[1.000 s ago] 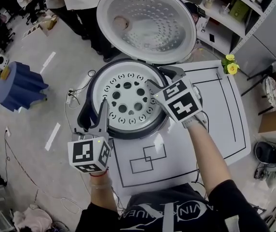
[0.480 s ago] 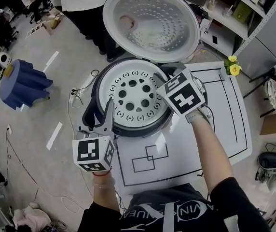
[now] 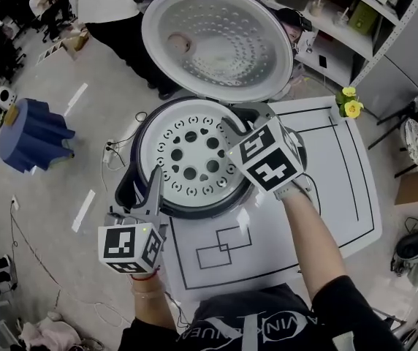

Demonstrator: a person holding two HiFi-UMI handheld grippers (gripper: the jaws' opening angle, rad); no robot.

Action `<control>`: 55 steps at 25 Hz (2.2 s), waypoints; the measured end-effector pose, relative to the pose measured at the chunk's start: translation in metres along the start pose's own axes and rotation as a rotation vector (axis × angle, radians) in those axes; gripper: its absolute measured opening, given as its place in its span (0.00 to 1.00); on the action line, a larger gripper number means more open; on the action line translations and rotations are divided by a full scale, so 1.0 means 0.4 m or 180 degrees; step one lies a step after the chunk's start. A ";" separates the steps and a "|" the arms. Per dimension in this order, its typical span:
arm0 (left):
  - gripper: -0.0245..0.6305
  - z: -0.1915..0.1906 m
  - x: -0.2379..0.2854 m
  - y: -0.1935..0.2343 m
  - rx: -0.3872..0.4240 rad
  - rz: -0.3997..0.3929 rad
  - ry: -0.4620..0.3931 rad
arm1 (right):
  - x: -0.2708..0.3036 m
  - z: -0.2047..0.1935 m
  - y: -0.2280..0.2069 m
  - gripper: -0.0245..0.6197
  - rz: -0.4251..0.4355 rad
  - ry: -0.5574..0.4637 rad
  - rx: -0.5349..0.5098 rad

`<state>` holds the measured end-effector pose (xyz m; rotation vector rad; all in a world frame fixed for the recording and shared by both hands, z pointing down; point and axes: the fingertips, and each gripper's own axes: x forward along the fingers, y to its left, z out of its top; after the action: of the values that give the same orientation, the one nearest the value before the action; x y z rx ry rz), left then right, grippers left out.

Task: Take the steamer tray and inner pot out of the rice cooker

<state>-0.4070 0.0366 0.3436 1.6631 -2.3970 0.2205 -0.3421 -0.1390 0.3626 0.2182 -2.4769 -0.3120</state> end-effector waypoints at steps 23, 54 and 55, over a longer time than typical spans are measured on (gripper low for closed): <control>0.33 -0.019 -0.005 0.005 -0.0119 -0.0013 0.0014 | -0.093 0.104 0.003 0.13 -0.0019 -0.1006 0.0193; 0.15 0.142 -0.074 -0.059 -0.0362 0.0025 -0.0745 | -0.372 0.140 -0.009 0.11 -0.0115 -0.2190 0.0748; 0.15 0.150 -0.078 -0.069 -0.0357 0.0010 -0.0780 | -0.385 0.135 -0.012 0.11 -0.0131 -0.2211 0.0770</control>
<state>-0.3761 0.0404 0.2774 1.7228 -2.5308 -0.1230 -0.2526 -0.0990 0.2318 0.2995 -3.2045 -0.1085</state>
